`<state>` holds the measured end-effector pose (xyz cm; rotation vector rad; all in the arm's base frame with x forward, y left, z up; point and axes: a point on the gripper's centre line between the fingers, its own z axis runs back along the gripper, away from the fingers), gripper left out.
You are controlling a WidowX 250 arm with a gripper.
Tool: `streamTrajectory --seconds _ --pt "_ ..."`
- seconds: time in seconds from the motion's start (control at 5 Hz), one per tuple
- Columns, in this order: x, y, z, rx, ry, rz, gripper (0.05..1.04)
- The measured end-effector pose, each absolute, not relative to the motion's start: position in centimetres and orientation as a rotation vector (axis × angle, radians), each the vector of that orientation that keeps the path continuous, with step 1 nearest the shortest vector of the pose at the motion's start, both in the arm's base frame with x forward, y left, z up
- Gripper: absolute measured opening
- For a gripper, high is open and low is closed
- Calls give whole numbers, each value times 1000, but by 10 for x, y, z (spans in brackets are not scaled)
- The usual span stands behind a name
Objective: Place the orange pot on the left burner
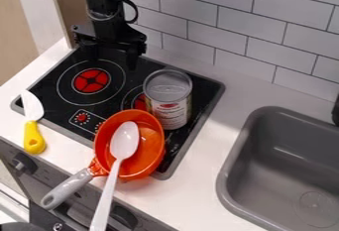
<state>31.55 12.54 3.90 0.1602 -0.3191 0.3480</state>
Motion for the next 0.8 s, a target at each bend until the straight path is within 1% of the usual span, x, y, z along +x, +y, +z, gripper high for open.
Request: streamTrajectory --seconds 0.2,0.4,0.6,0.8 --pt "311 123 29 151 -284 349 999" --pt "302 126 26 133 -246 310 999" --pt "285 134 36 99 -233 222 999" --pt "262 140 42 84 -200 133 999"
